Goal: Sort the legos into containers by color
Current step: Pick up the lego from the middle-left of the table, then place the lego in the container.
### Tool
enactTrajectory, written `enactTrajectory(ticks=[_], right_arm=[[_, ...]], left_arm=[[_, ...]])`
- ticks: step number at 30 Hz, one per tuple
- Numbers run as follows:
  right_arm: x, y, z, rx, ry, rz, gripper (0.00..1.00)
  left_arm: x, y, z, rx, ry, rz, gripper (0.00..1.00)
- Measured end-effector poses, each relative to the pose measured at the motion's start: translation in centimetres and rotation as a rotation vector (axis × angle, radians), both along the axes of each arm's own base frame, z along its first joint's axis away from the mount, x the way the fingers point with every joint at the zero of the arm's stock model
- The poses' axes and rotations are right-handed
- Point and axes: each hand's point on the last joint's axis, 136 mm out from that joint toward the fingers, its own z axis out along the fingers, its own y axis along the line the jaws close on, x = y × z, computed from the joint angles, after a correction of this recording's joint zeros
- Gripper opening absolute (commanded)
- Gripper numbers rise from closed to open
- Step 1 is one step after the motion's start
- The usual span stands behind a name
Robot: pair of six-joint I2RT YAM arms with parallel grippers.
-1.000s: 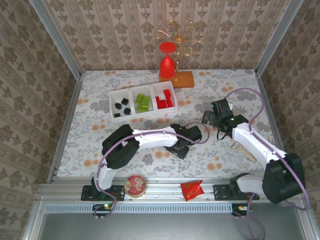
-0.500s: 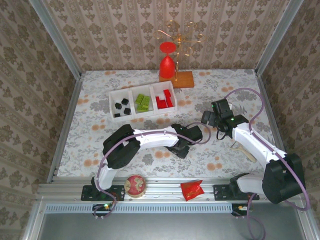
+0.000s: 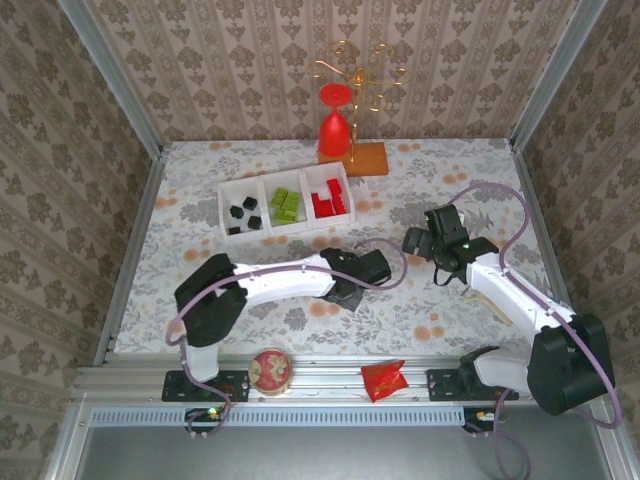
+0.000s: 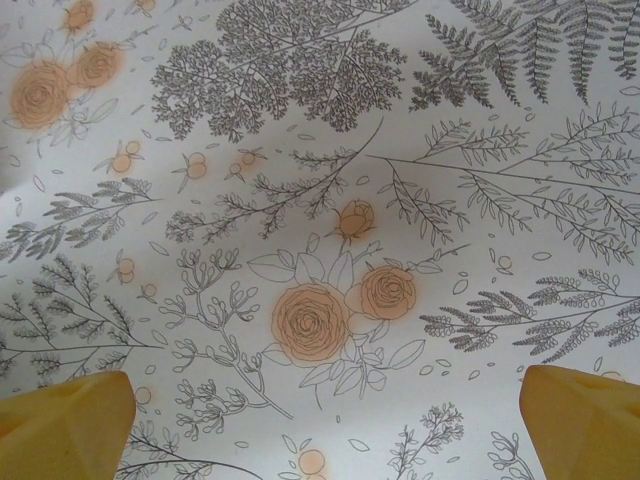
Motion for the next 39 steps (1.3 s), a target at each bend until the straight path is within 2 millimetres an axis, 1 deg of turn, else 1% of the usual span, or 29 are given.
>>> enactTrajectory(ticks=[4,12,15,20,28,33,37,39], right_arm=[[0.2,0.2,0.5,0.011,-0.023,0.003,1.0],[0.4,0.5,0.7,0.026,-0.032,0.012,1.0],[0.5,0.5,0.8,0.03,-0.039,0.013,1.0],[0.6,1.0,1.0,0.035,-0.049,0.027,1.0],[0.5,1.9,0.3,0.032,-0.028,0.05,1.0],[0.6,2.4,-0.2,0.029,-0.011,0.059,1.0],[1.2,3.1,0.3,0.035,-0.018,0.061,1.0],[1.7,3.5,0.9,0.037,-0.032,0.066,1.0]], left_arm=[[1.3,1.6,2.4,-0.023,-0.075,0.046,0.27],[4.0,6.7,6.0,-0.047,-0.191,0.176,0.27],[5.0,8.7,6.9,-0.063,-0.223,0.231,0.27],[6.6,12.0,7.8,-0.082,-0.267,0.327,0.27],[9.1,15.2,9.8,-0.148,-0.337,0.43,0.27],[10.8,17.6,11.0,-0.182,-0.377,0.492,0.27],[12.4,19.4,11.3,-0.191,-0.39,0.532,0.27],[13.3,20.3,11.3,-0.198,-0.392,0.551,0.27]])
